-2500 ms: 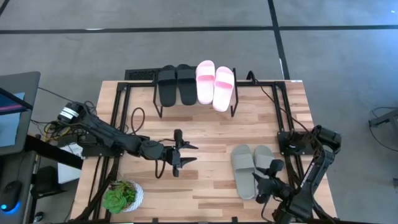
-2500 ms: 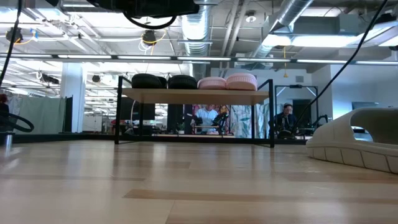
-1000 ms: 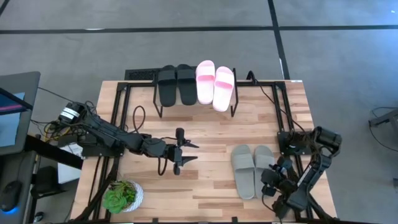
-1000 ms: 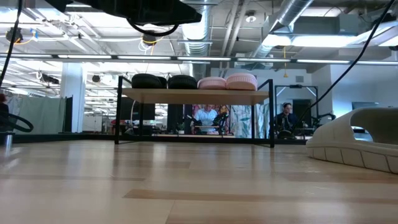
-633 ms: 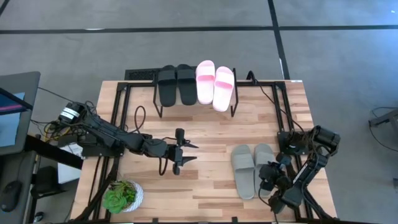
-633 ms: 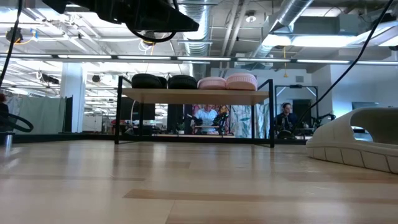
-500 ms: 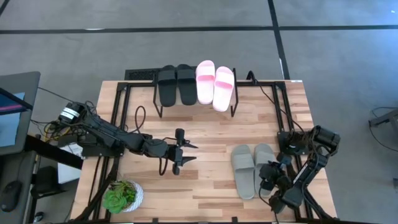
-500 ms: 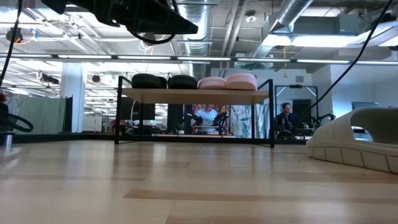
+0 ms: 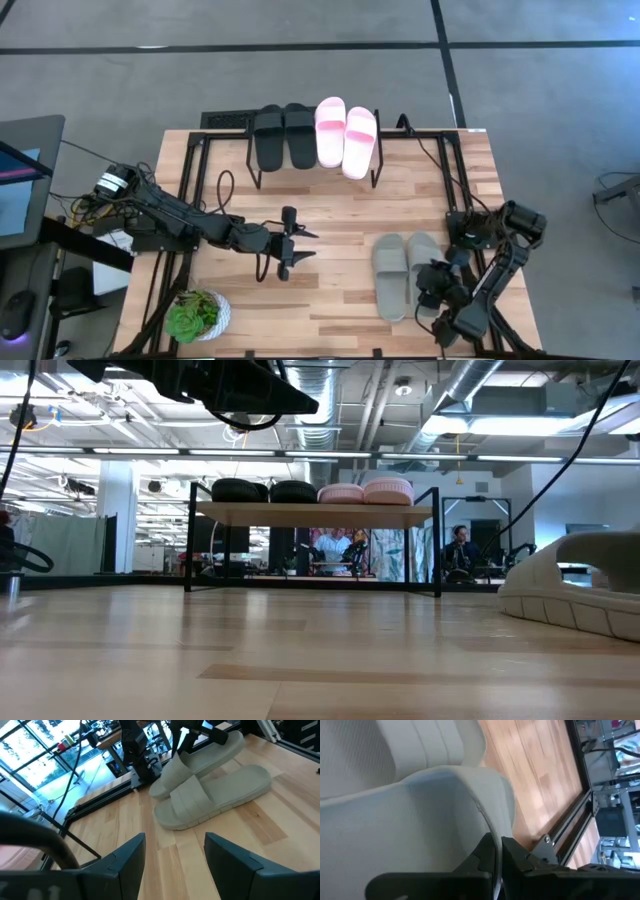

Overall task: Pick and place slides into the shelf
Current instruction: Put the right gray slide under the shelf

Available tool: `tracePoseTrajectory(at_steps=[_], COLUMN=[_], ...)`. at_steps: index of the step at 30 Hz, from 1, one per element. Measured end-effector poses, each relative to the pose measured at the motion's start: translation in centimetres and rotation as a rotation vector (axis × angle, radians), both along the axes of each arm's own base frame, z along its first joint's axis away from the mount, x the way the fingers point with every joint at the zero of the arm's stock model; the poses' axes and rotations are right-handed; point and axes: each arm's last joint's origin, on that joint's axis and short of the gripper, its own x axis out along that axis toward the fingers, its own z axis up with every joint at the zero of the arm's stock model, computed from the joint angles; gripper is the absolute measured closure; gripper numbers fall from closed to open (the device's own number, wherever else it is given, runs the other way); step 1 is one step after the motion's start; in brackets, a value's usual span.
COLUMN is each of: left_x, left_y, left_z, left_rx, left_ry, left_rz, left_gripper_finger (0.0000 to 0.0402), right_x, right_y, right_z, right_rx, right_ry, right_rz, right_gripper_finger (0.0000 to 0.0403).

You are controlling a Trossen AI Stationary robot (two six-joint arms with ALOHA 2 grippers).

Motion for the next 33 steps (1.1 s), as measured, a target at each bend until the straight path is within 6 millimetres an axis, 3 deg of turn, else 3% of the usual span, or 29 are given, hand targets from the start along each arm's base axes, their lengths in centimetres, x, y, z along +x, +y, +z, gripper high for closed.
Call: tracePoseTrajectory(at_steps=[15, 21, 33], left_x=[0.0, 0.0, -0.2], left_y=[0.1, 0.1, -0.5], left_z=[0.0, 0.0, 0.0], left_rx=[0.012, 0.013, 0.023], left_ry=[-0.004, -0.003, -0.005], left_rz=[0.031, 0.031, 0.046], left_gripper_finger=[0.021, 0.021, 0.021], right_x=[1.4, 2.2, 4.3], right_y=[-0.6, 0.0, -0.5], right_z=[0.3, 1.2, 1.4], right_rx=[-0.02, -0.034, -0.031], right_ry=[-0.033, -0.13, -0.135], right_rz=[0.01, 0.087, 0.147], right_gripper_finger=[0.0402, 0.0402, 0.0403])
